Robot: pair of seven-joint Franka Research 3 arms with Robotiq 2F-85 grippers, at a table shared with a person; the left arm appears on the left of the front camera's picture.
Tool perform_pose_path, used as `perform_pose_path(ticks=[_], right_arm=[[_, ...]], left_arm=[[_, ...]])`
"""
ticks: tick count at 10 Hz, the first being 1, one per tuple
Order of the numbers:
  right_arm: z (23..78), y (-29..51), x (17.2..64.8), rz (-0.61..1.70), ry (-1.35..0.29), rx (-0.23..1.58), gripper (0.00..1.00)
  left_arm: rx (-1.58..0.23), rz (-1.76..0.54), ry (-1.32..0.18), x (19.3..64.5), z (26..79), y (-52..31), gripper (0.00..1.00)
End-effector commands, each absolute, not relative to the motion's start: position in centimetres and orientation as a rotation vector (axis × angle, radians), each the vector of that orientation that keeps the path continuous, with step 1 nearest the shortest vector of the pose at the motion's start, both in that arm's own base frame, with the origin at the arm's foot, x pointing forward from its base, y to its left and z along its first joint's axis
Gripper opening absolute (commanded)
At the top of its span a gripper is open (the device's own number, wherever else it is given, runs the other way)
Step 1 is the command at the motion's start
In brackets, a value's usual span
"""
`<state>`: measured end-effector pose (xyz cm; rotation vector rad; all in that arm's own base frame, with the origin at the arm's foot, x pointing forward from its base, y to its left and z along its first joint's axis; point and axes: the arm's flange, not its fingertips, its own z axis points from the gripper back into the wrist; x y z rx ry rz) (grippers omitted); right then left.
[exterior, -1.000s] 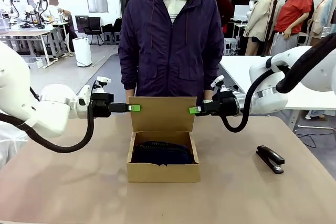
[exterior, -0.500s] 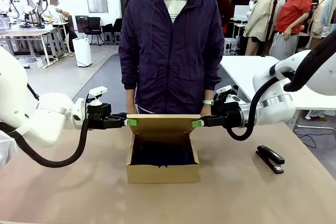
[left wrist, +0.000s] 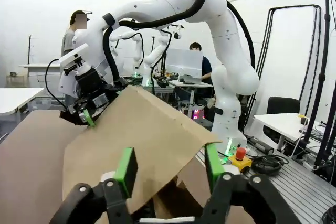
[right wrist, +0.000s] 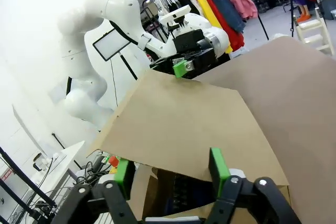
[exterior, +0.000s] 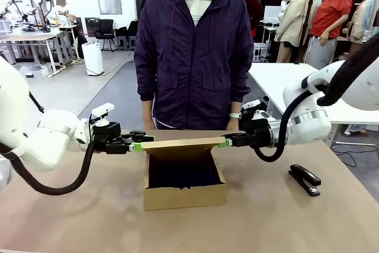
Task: Pack the items into the box.
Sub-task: Close the Mailer Box.
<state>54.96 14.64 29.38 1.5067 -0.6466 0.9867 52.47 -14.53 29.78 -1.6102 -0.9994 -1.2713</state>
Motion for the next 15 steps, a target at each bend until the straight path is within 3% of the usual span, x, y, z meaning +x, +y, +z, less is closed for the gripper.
perform_pose_path(ticks=[1, 3, 5, 6, 7, 9, 11, 15], right_arm=[[29.4, 13.6, 55.1, 0.986, -0.660, 1.495, 1.00], [29.6, 10.4, 54.8, 0.922, -0.717, 1.451, 1.00], [30.3, 8.6, 55.3, 0.787, -0.829, 1.461, 1.00], [30.8, 9.5, 55.4, 0.807, -0.870, 1.479, 1.00], [30.8, 11.8, 55.3, 0.890, -0.897, 1.467, 1.00], [29.0, 15.4, 55.1, 1.148, -0.856, 1.481, 1.00], [27.3, 17.6, 53.8, 1.318, -0.845, 1.426, 1.00], [26.3, 19.0, 54.0, 1.371, -0.855, 1.289, 1.00]], left_arm=[[-1.606, -1.297, -1.025, 51.7, 29.8, -12.7, 1.00], [-1.519, -1.271, -1.114, 48.9, 30.8, -8.8, 1.00], [-1.419, -1.171, -1.359, 46.7, 32.3, -5.6, 1.00], [-1.360, -1.133, -1.479, 46.4, 32.9, -6.6, 1.00], [-1.250, -1.191, -1.502, 46.3, 33.1, -8.5, 1.00], [-1.168, -1.375, -1.451, 46.8, 32.6, -11.5, 1.00], [-1.057, -1.565, -1.270, 47.4, 31.0, -14.4, 1.00], [-1.137, -1.609, -0.916, 48.9, 28.1, -17.5, 1.00]])
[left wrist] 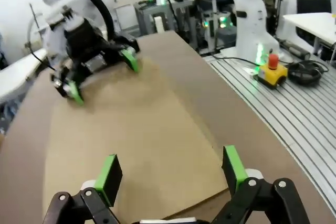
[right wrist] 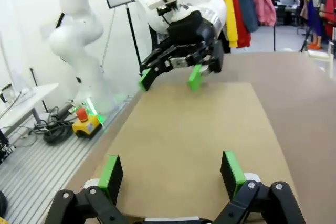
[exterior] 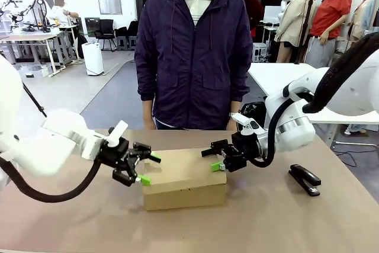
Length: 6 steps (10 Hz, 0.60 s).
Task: Pack the items into the box.
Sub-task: Close the Mailer Box.
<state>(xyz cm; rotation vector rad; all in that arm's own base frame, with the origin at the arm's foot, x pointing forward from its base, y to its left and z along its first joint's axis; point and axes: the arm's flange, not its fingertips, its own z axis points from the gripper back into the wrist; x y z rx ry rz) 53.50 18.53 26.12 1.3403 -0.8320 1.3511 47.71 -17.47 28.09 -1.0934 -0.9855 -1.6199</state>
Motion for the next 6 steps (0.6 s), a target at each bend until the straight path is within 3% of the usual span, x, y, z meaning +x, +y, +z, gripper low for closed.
perform_pose_path(ticks=[1, 3, 6], right_arm=[[26.1, 19.1, 54.2, 1.384, -0.839, 1.245, 1.00], [26.2, 19.3, 54.6, 1.411, -0.812, 1.178, 1.00], [27.5, 19.2, 55.3, 1.382, -0.815, 1.198, 1.00]], left_arm=[[-1.163, -1.595, -0.892, 49.2, 27.6, -17.8, 1.00], [-1.143, -1.590, -0.866, 49.3, 27.0, -18.0, 1.00], [-1.150, -1.542, -0.947, 49.6, 28.2, -17.1, 1.00]])
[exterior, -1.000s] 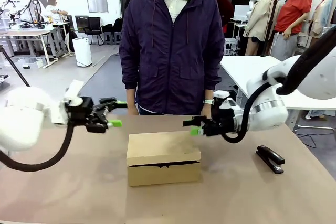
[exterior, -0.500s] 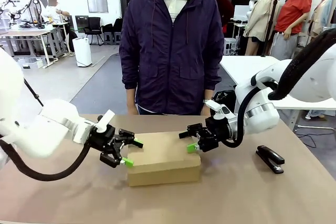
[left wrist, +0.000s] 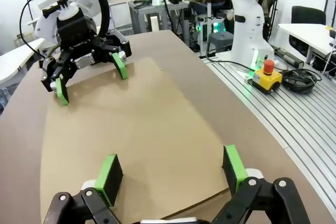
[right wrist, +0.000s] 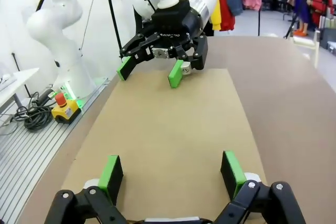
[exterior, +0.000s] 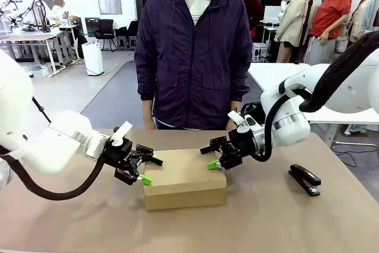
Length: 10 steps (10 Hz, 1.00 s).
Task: Pack the items into the box.
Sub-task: Close the Mailer Box.
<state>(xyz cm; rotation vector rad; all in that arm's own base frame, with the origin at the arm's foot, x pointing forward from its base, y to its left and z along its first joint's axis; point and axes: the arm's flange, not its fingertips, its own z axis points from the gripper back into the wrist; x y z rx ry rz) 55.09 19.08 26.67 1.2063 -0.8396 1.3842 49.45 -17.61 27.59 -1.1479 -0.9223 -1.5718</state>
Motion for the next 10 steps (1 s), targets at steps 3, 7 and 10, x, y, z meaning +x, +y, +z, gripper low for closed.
perform_pose_path(ticks=[3, 7, 10], right_arm=[[33.8, 16.3, 57.1, 1.060, -0.853, 1.265, 1.00], [36.6, 5.8, 57.2, 0.452, -0.398, 1.291, 1.00], [37.9, -4.0, 56.5, 0.135, -0.189, 1.401, 1.00]], left_arm=[[-1.324, -1.290, -1.032, 50.0, 35.3, -13.8, 1.00], [-1.597, -0.663, -0.645, 51.2, 40.1, -3.7, 1.00], [-1.408, -0.367, -0.546, 48.6, 40.3, 4.0, 1.00]])
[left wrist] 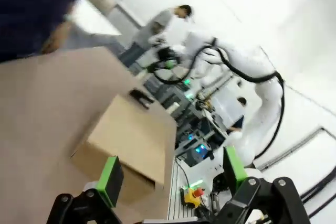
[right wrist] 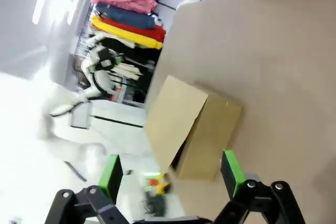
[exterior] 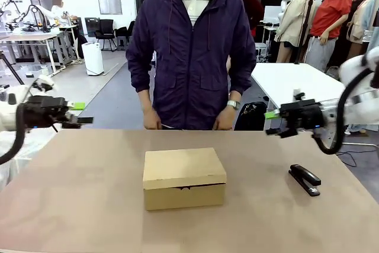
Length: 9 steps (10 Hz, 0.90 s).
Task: Pack the items into the box.
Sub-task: Close the Mailer Box.
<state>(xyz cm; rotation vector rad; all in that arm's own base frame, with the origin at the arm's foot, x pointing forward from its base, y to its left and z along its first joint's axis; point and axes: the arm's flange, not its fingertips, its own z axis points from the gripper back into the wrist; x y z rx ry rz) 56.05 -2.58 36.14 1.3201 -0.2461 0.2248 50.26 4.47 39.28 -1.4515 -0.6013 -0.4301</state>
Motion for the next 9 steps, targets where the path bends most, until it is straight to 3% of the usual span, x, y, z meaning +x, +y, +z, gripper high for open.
perform_pose_path(ticks=[1, 2, 4, 9], right_arm=[[38.4, -7.4, 56.4, 0.002, -0.206, 1.398, 1.00], [38.4, -9.6, 56.5, -0.063, -0.210, 1.369, 1.00], [37.3, -9.0, 55.3, 0.018, -0.191, 1.363, 1.00], [37.3, -9.0, 55.3, 0.018, -0.191, 1.363, 1.00]], left_arm=[[-1.349, -0.304, -0.434, 47.1, 39.7, 5.9, 1.00], [-1.381, -0.263, -0.383, 46.4, 39.2, 7.5, 1.00], [-1.354, -0.285, -0.476, 47.7, 38.7, 7.8, 1.00], [-1.354, -0.285, -0.476, 47.7, 38.7, 7.8, 1.00]])
